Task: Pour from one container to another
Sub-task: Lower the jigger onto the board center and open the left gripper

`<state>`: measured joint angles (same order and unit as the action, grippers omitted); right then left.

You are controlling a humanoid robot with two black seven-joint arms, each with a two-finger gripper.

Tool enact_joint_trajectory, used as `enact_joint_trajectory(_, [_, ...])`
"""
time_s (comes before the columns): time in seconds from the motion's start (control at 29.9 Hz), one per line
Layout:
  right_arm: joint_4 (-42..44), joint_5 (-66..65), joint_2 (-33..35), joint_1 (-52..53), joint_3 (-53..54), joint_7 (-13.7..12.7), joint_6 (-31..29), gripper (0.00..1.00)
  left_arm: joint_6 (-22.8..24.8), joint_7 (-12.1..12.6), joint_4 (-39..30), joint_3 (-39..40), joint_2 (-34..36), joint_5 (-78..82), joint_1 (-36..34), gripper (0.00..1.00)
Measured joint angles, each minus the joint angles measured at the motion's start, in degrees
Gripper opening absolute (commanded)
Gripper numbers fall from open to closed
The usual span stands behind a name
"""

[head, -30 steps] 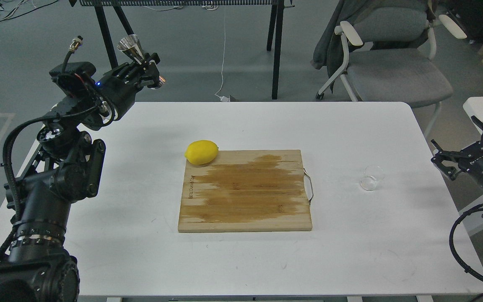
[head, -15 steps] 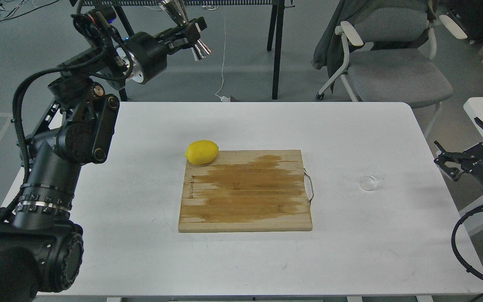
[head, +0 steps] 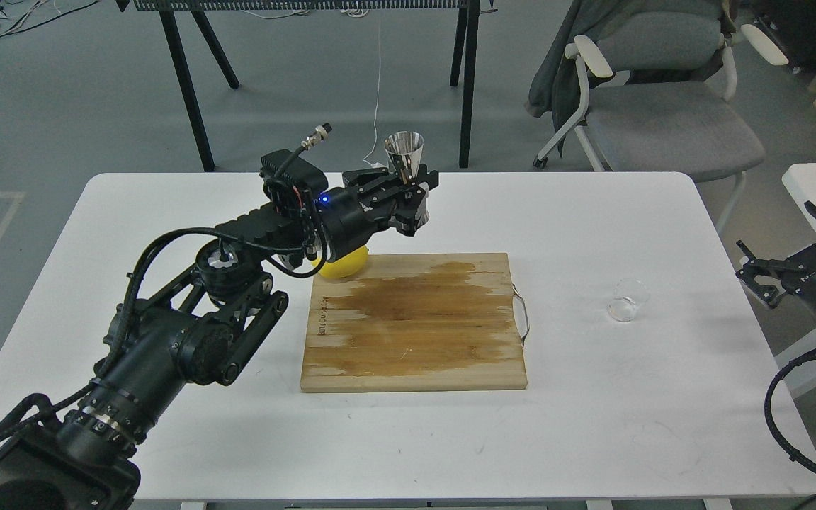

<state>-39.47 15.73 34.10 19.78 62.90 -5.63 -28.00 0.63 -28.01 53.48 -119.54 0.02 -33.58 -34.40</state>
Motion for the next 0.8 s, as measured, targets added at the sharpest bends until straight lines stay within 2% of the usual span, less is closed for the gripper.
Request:
enact_joint_trajectory(0.13, [0.01, 0.0, -0.09, -0.01, -0.18, 0.0, 0.0, 0.99, -6.13, 0.0, 1.47, -3.35, 0.0, -0.03, 4.09, 0.04])
enact_joint_trajectory(0.23, [0.01, 0.0, -0.19, -0.07, -0.33, 0.0, 0.0, 0.99, -8.97, 0.0, 2.61, -5.07, -0.04, -0.06, 7.56, 0.04])
enact_joint_trajectory(0.5, [-0.26, 0.0, -0.35, -0.03, -0.4, 0.0, 0.0, 0.99, -11.16, 0.0, 3.09, -5.46, -0.02, -0.08, 14.9, 0.04])
enact_joint_trajectory(0.8, [-0.5, 0.0, -0.35, -0.16, -0.5, 0.0, 0.0, 0.99, -16.73, 0.0, 2.69, -5.46, -0.02, -0.17, 16.42, 0.06])
